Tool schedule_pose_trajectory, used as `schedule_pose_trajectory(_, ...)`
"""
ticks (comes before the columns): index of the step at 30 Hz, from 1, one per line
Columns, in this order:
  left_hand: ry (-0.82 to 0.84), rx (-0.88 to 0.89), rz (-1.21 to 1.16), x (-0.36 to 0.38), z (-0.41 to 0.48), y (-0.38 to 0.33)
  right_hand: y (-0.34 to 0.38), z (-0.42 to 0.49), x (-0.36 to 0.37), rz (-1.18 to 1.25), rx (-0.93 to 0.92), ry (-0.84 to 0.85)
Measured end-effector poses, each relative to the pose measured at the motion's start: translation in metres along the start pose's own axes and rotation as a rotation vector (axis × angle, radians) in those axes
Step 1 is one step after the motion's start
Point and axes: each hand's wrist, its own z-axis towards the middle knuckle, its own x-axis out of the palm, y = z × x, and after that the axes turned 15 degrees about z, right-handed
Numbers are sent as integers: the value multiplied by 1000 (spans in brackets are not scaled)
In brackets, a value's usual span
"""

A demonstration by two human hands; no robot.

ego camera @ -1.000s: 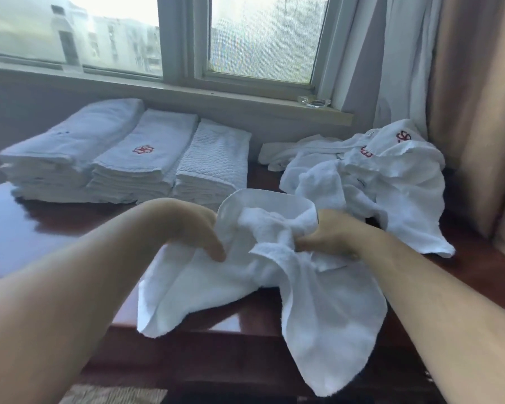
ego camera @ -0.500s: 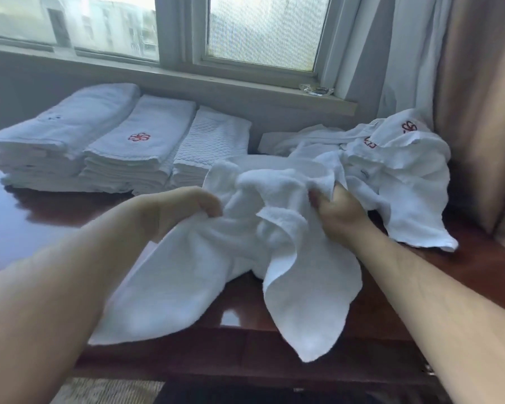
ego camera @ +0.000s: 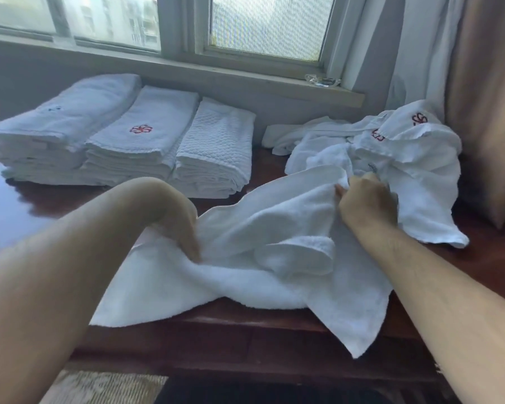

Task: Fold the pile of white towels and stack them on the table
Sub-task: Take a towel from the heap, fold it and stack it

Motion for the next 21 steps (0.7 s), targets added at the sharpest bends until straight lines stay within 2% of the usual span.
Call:
schedule_pose_trajectory(2, -238, -37, 34, 0, 10, -2, 7, -3, 0, -92, -4, 53)
schedule_pose_trajectory(4, -661, -104, -62, 1, 21, -6, 19, -13, 1, -33, -91, -1)
schedule_pose_trajectory(6, -1023, -160, -131, 10, 31, -16, 37, -30, -2, 190, -418, -117)
schedule_pose_trajectory(7, -1140, -174, -121, 14, 35, -20, 46, -39, -3, 311, -596, -103)
schedule_pose_trajectory(8, -1237, -182, -105, 18, 38, -24, 55, -45, -1, 400, -699, 18)
schedule_pose_trajectory(9, -1324, -178, -94, 23, 39, -28, 63, -50, 1, 428, -676, 209)
schedule_pose_trajectory(10, -1414, -157, -87, 28, 39, -32, 69, -52, 7, 365, -563, 401)
schedule_pose_trajectory(11, -1502, -111, -83, 35, 37, -35, 69, -50, 14, 235, -419, 533)
schedule_pose_trajectory(12, -1566, -44, -85, 44, 34, -39, 67, -48, 19, 120, -287, 598)
schedule_pose_trajectory(14, -1511, 80, -164, 58, 27, -42, 58, -40, 24, 77, -151, 591)
schedule_pose_trajectory(17, -1180, 24, -237, 76, 23, -34, 49, -34, 22, 10, -109, 490)
schedule_pose_trajectory(19, -1074, -55, -238, 81, 25, -26, 46, -39, 26, 28, -203, 287)
schedule_pose_trajectory(20, -1042, -83, -218, 83, 25, -23, 48, -45, 28, 145, -305, 175)
schedule_pose_trajectory(21, -1003, -95, -183, 84, 26, -22, 51, -50, 27, 311, -409, 144)
